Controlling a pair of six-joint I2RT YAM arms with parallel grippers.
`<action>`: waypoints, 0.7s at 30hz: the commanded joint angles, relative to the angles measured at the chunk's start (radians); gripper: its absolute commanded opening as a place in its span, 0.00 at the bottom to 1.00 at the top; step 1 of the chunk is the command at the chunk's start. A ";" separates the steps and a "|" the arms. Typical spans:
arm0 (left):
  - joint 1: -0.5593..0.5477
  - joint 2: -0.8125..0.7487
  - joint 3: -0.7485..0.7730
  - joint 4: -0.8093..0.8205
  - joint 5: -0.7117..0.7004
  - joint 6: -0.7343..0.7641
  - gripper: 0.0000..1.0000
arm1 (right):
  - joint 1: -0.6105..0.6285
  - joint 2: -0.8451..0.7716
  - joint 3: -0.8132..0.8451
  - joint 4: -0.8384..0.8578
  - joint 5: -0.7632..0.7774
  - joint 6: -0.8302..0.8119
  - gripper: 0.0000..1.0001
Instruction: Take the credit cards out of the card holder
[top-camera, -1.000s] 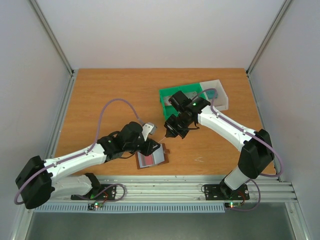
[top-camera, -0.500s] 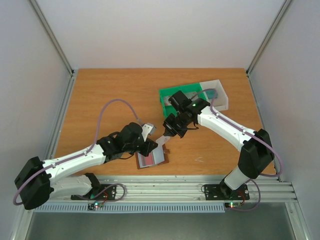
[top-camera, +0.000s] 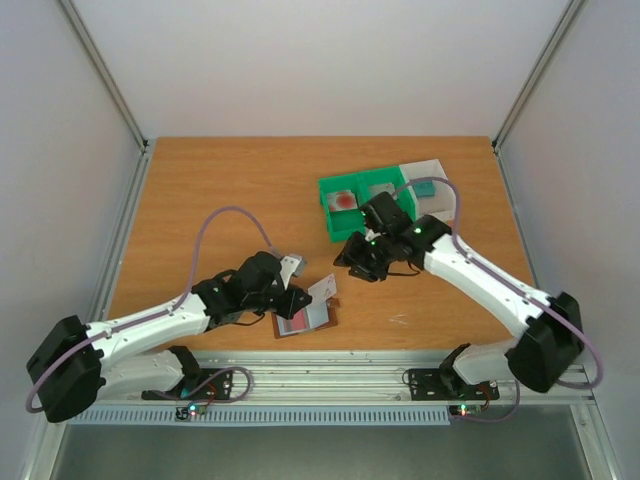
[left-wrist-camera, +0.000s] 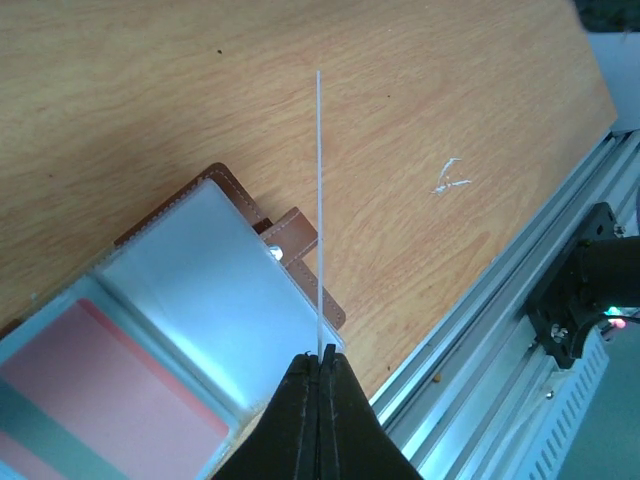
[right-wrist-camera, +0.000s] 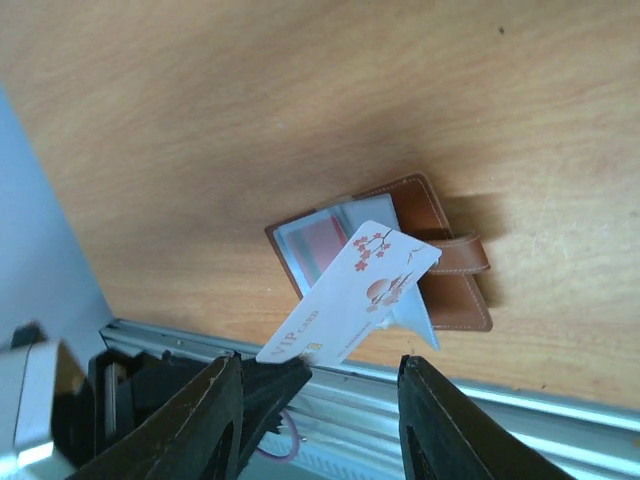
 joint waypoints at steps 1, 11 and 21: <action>0.003 -0.048 -0.016 0.075 0.033 -0.042 0.00 | -0.005 -0.147 -0.099 0.158 0.035 -0.218 0.44; 0.062 -0.161 -0.081 0.231 0.182 -0.161 0.00 | -0.006 -0.307 -0.258 0.327 -0.081 -0.347 0.50; 0.129 -0.262 -0.171 0.434 0.316 -0.362 0.00 | -0.042 -0.451 -0.403 0.502 -0.211 -0.295 0.52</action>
